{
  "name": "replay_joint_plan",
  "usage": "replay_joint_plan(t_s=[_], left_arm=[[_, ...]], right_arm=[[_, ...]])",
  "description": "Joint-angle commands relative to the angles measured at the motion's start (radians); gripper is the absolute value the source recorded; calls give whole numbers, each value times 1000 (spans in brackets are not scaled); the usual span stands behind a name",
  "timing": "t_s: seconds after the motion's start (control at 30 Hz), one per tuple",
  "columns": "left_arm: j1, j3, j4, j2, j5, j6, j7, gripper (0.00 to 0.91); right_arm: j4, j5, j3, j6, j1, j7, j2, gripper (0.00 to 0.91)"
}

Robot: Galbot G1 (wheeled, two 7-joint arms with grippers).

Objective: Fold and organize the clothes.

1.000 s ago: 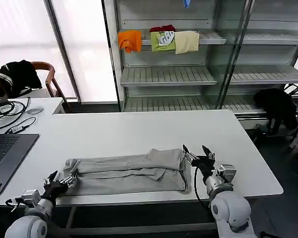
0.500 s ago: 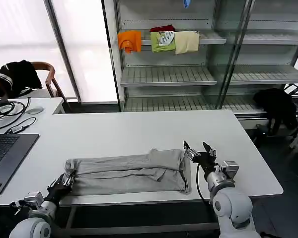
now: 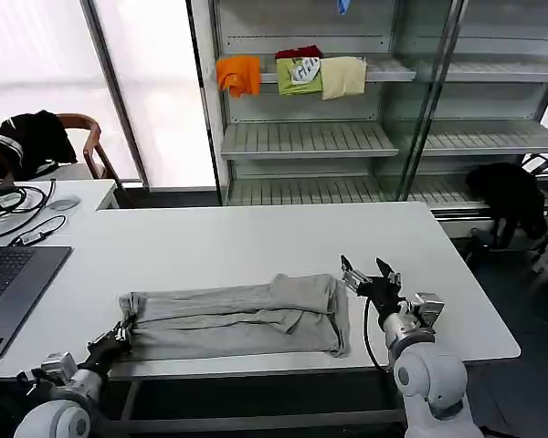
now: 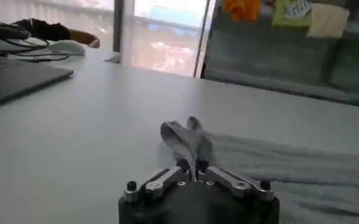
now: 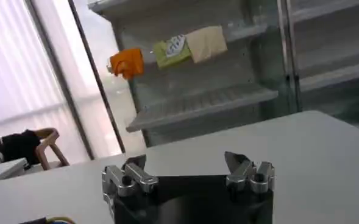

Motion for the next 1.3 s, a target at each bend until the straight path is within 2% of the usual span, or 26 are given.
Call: replay_joint_plan(t_s=[0.03,0.13,0.23,0.4,0.5,0.57,0.67,0.77,0.9,1.0,1.3], left_arm=[[-33,-192,25,131,198,-27,120,0],[-44,-282,74,220,378,-82,167,0],[-70,-354,91,288,407,-85,188,0],[-101,-401,44,316,393,-52,188,0],[-94,-387,-76,285,335,4,185,0],[-84,-330,-174,235,320,41,175,0],[-65,-233,-329,156,329,81,158,0],[-67,-68,-406,68,347,129,137,0],[-72,137,-440,29,376,141,96,0],[-73,231,-434,8,387,142,75,0],[-82,372,-343,-59,467,142,60,10]], right_arm=[[-8,5,-4,-1,9,2,1,907],[-20,1,-10,-1,18,3,3,907],[-30,-12,-20,-1,24,4,6,907],[-38,-24,-27,-1,24,0,9,907],[-45,-34,-27,-1,23,0,7,907],[-46,-37,-26,-1,21,-1,5,907],[-48,-36,-21,-1,16,-3,1,907],[-49,-36,-17,-1,9,-6,-3,907],[-47,-42,-13,0,-2,-11,-4,907],[-47,-47,-11,-1,-8,-14,-7,907],[-43,-53,-4,0,-20,-17,-9,907]])
